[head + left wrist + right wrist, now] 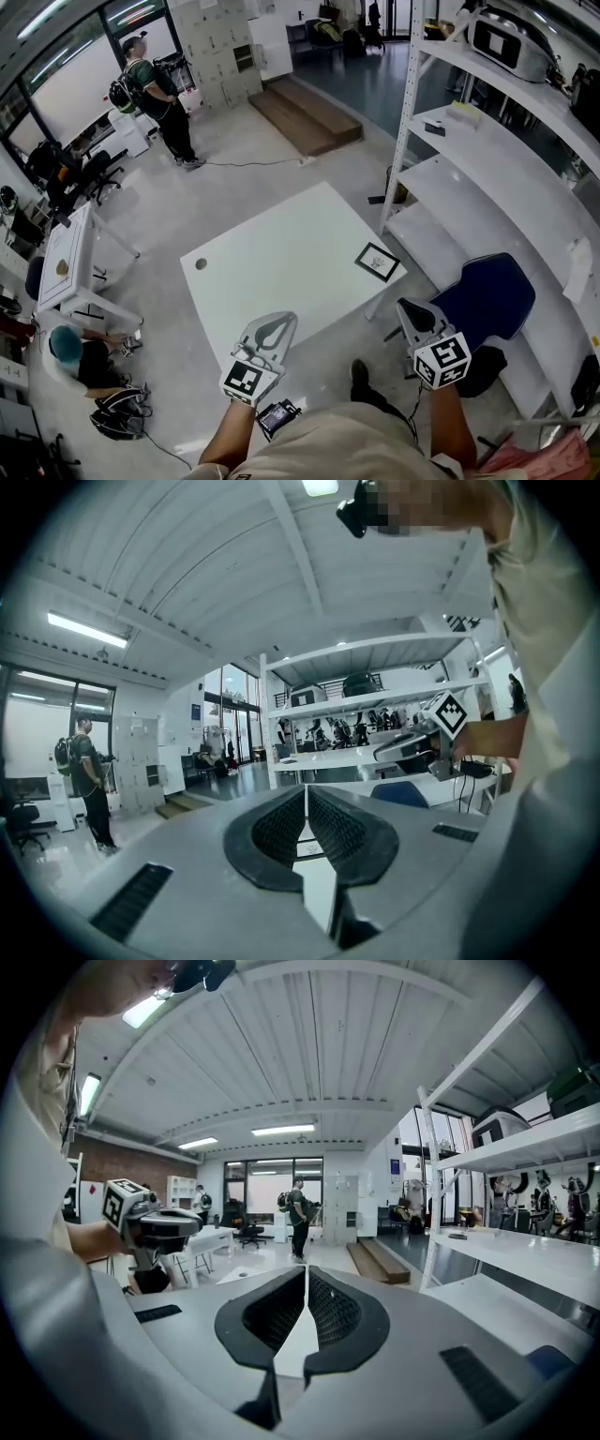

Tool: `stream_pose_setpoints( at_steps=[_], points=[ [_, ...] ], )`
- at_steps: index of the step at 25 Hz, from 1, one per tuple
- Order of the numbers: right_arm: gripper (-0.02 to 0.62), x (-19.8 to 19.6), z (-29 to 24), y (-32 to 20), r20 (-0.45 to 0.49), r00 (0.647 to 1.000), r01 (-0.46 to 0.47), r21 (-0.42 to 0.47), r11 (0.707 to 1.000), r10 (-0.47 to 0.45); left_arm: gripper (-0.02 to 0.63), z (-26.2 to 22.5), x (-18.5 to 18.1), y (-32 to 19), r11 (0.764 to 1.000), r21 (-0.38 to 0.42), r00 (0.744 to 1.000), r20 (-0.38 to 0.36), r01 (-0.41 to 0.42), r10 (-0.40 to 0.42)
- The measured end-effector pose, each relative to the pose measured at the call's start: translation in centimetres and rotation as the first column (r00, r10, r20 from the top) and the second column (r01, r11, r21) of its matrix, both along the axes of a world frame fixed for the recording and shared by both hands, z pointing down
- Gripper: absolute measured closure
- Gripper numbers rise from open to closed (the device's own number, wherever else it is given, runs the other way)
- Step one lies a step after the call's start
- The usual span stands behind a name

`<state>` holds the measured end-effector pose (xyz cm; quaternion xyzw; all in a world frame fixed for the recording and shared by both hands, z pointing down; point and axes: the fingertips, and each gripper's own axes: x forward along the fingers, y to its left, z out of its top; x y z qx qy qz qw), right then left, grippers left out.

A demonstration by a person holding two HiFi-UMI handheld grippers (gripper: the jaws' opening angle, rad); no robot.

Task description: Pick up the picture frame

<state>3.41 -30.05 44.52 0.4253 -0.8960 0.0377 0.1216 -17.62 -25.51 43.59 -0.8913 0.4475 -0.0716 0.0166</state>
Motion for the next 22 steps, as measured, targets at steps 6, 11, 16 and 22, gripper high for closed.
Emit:
stream_pose_setpoints(
  at_steps=[6, 11, 16, 22],
  points=[
    [0.568, 2.2, 1.7, -6.3, -0.013, 1.000, 0.004, -0.037, 0.999, -0.005, 0.585, 1.6, 2.2, -6.4, 0.999, -0.035, 1.000, -0.001, 0.007, -0.007],
    [0.568, 3.9, 3.8, -11.8, -0.023, 1.000, 0.009, -0.072, 0.997, -0.011, 0.585, 4.0, 4.0, -12.0, 0.997, -0.078, 1.000, 0.019, 0.019, -0.018],
    [0.568, 5.4, 7.0, -17.1, -0.028, 1.000, 0.008, -0.118, 0.993, -0.011, 0.584, 7.6, 6.1, -17.2, 0.988, -0.151, 0.999, 0.034, 0.014, -0.009],
    [0.568, 6.6, 11.9, -22.6, -0.054, 0.998, 0.018, -0.178, 0.984, -0.028, 0.584, 12.3, 8.4, -22.5, 0.971, -0.240, 0.999, 0.035, 0.009, -0.001]
  ],
)
